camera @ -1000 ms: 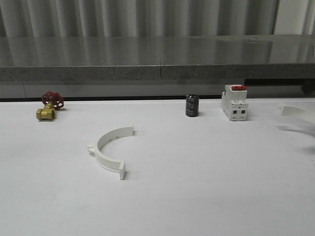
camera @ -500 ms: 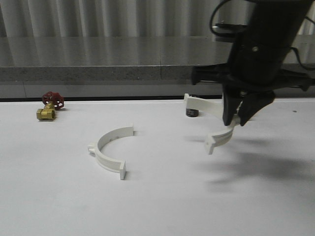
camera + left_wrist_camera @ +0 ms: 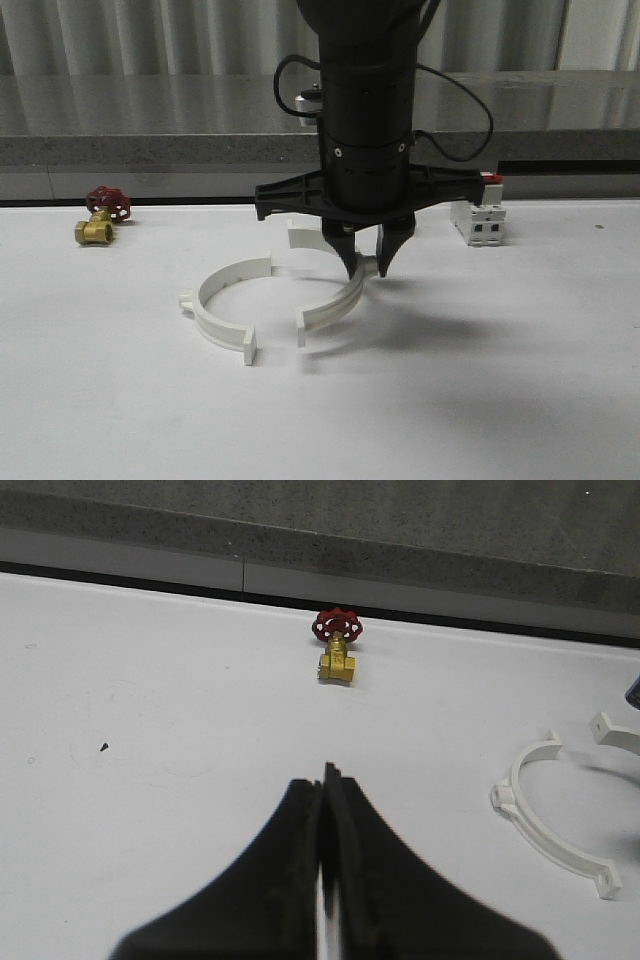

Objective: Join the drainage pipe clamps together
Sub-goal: 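Carry the clamp half toward the placed half and align the ends, then press the held half against the placed half to close the ring, release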

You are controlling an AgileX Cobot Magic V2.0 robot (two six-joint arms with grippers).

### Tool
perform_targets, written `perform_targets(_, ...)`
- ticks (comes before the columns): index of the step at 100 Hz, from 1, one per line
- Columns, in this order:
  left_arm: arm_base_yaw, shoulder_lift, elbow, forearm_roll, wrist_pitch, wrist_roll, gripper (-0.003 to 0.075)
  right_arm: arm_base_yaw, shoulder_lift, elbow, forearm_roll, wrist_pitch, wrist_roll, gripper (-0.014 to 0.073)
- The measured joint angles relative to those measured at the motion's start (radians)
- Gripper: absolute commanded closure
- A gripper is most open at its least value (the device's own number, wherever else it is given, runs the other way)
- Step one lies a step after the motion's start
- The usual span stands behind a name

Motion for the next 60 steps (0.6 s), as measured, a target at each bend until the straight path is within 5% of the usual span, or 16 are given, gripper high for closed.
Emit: perform_targets(60,0.000,0.000,0.000,0.002,0.000,0.000,0.0741,0.002,0.039,-0.008,0.020,-0.034,0.082,0.0503)
